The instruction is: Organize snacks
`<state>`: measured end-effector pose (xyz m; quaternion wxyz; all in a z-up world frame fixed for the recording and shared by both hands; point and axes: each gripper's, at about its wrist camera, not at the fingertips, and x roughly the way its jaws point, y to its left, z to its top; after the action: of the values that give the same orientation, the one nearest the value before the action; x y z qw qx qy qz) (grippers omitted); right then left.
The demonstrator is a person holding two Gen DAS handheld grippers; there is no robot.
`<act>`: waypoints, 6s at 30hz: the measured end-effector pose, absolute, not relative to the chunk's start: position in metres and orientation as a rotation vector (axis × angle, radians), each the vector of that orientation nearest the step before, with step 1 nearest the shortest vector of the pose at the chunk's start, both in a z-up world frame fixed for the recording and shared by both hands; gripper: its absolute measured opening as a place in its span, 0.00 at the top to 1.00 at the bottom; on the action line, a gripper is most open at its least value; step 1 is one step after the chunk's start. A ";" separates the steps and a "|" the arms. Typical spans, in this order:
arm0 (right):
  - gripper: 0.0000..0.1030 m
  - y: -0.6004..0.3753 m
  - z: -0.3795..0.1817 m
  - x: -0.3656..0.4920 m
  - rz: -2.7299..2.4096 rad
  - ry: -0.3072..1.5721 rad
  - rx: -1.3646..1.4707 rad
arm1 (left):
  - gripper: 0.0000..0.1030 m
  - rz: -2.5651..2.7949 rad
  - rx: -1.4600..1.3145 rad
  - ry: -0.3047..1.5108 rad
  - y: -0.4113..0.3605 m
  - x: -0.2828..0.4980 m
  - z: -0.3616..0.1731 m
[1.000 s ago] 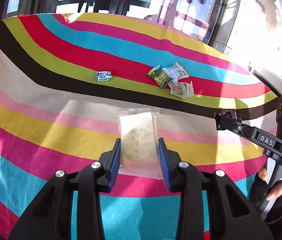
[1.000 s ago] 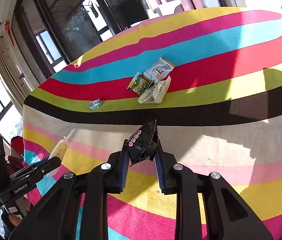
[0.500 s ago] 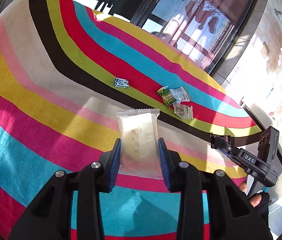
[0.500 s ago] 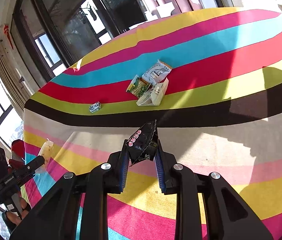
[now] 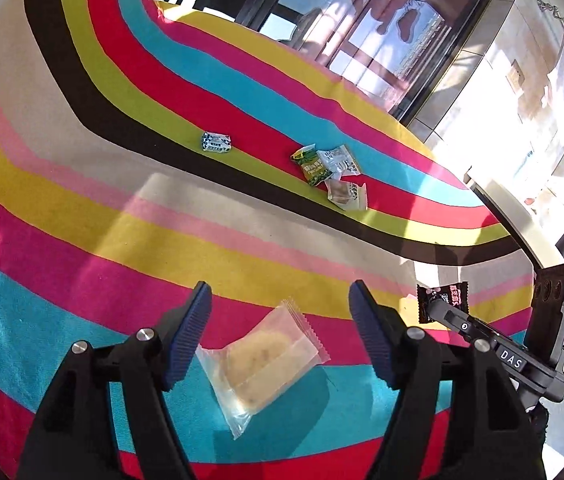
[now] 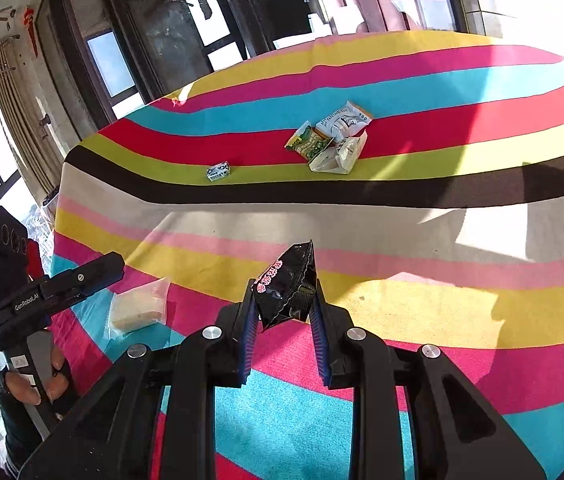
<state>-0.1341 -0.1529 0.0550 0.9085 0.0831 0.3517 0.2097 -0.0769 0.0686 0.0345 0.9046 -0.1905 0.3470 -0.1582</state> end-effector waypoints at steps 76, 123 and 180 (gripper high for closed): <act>0.39 0.146 0.020 -0.348 1.339 0.929 -0.393 | 0.05 0.549 -0.387 0.868 0.272 -0.370 -0.013; 0.53 -0.102 0.027 0.081 0.020 0.922 0.023 | 0.02 -0.020 -0.340 0.806 0.071 0.013 0.016; 0.55 -0.156 0.042 -0.025 0.311 0.813 0.226 | 0.67 0.282 -0.249 0.911 0.051 0.163 0.013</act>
<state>-0.0251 -0.1564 0.0419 0.9007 0.1091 0.3929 0.1501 0.1633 0.0512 0.0134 0.8811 -0.1194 0.4371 0.1354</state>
